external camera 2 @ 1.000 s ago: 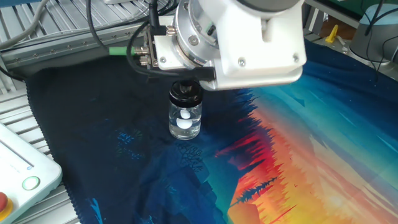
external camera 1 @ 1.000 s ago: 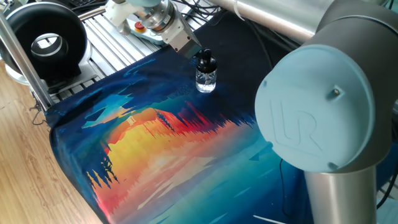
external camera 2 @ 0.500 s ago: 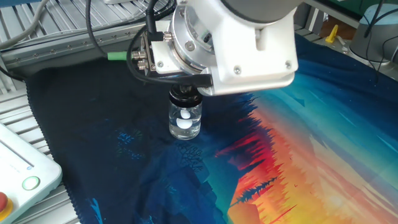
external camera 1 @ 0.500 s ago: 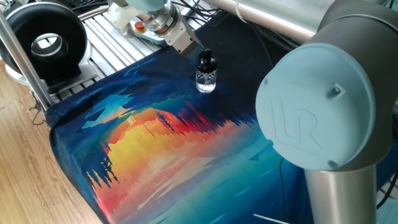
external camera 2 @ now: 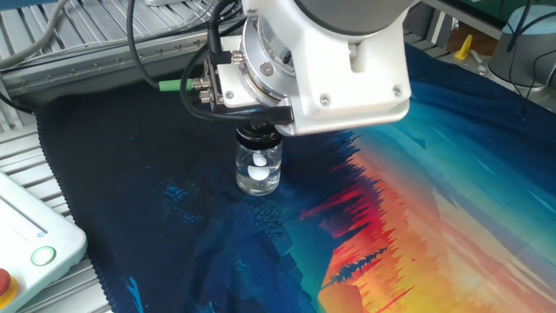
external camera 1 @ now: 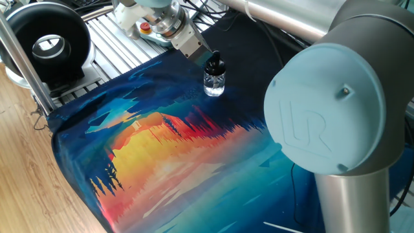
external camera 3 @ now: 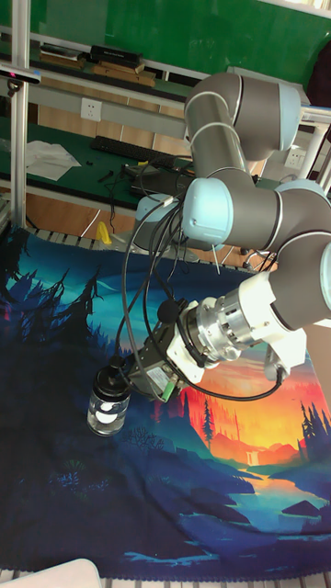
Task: Screw the lid onto the jar
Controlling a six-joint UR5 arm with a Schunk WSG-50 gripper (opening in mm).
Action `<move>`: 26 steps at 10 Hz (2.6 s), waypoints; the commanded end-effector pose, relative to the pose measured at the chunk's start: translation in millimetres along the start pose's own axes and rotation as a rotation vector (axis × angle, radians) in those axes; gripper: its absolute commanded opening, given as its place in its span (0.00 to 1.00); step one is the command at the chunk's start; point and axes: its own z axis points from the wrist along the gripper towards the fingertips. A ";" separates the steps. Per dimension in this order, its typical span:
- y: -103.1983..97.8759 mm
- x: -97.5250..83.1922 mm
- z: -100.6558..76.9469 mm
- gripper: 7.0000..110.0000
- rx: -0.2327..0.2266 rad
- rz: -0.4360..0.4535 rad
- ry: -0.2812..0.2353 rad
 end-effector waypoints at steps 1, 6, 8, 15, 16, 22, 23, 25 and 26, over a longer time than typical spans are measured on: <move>2.6 7.3 3.8 0.36 -0.013 -0.017 0.023; 0.4 18.6 5.4 0.36 -0.003 -0.041 0.069; 1.8 18.0 5.4 0.36 -0.007 -0.040 0.067; 3.9 5.7 5.8 0.36 -0.013 -0.052 0.017; 2.3 7.7 5.8 0.36 -0.009 -0.057 0.025; -3.5 8.5 6.3 0.36 0.006 -0.045 0.027; -5.5 8.4 6.3 0.36 0.014 -0.039 0.026; -8.2 8.2 6.3 0.15 0.025 -0.034 0.025; -7.3 7.6 6.4 0.15 0.021 -0.033 0.023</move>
